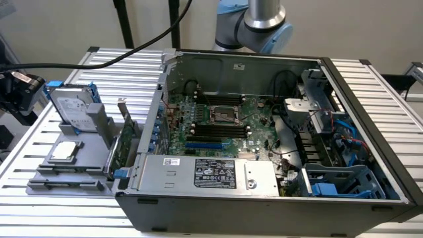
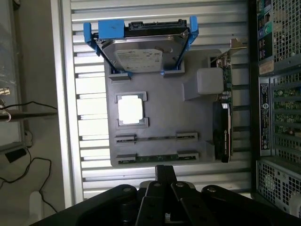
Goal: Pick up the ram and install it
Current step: 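Pick up the ram and move it above insertion slot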
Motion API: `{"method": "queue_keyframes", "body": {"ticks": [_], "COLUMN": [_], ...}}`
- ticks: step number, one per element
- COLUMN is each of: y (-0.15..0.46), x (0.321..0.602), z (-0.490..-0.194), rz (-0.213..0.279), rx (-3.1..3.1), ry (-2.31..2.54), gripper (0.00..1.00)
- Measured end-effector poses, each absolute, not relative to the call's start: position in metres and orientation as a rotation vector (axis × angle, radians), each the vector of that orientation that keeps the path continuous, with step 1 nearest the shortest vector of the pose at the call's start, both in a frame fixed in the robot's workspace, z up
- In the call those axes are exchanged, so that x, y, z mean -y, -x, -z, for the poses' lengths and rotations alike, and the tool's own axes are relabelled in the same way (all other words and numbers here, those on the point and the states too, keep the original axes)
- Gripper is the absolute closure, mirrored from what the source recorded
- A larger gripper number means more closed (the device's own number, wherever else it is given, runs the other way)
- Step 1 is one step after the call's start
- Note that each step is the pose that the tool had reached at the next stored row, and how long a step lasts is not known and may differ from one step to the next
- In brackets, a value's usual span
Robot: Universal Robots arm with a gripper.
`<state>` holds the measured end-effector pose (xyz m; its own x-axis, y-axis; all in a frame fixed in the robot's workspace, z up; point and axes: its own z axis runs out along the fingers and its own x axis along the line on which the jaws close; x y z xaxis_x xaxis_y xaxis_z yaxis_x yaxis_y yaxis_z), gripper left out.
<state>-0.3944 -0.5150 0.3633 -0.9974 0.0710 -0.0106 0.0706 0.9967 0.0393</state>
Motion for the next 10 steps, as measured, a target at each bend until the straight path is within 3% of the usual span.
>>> {"method": "queue_keyframes", "body": {"ticks": [10], "y": [0.3944], "x": [0.5149], "z": [-0.3620], "rz": [-0.062], "rx": [-3.130], "ry": [0.088], "gripper": [0.89]}}
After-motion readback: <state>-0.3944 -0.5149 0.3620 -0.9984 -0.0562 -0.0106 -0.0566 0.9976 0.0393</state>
